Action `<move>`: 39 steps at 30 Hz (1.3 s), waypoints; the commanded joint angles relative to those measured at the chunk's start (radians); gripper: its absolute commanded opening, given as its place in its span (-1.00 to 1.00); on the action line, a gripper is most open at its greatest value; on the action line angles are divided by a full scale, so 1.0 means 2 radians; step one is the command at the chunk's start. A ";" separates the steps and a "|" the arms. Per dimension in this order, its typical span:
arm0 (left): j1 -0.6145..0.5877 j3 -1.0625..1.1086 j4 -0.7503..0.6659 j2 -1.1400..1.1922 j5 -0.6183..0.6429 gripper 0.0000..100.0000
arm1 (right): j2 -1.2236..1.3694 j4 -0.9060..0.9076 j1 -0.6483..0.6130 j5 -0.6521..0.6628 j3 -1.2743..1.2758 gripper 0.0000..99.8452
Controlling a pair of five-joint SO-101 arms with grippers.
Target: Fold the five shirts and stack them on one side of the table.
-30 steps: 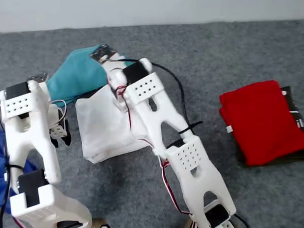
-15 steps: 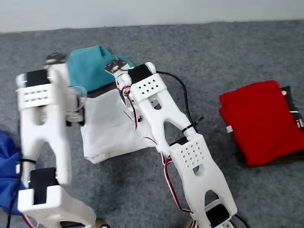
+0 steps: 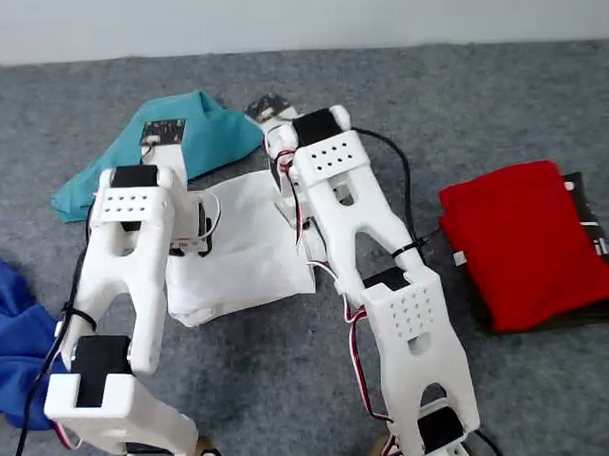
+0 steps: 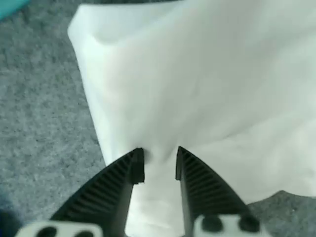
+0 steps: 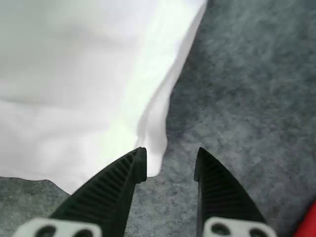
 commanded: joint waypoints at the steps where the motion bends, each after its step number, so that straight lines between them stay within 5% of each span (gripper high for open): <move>1: 0.003 0.011 -0.010 -0.017 0.005 -0.76 | 0.003 0.000 0.003 -0.003 -0.002 -0.66; 25: 0.002 0.017 0.011 -0.020 0.005 -0.76 | 0.116 -0.046 -0.032 -0.021 -0.057 -0.66; 39: 0.002 0.017 0.012 -0.023 0.005 -0.76 | 0.177 -0.044 -0.132 -0.017 -0.104 -0.70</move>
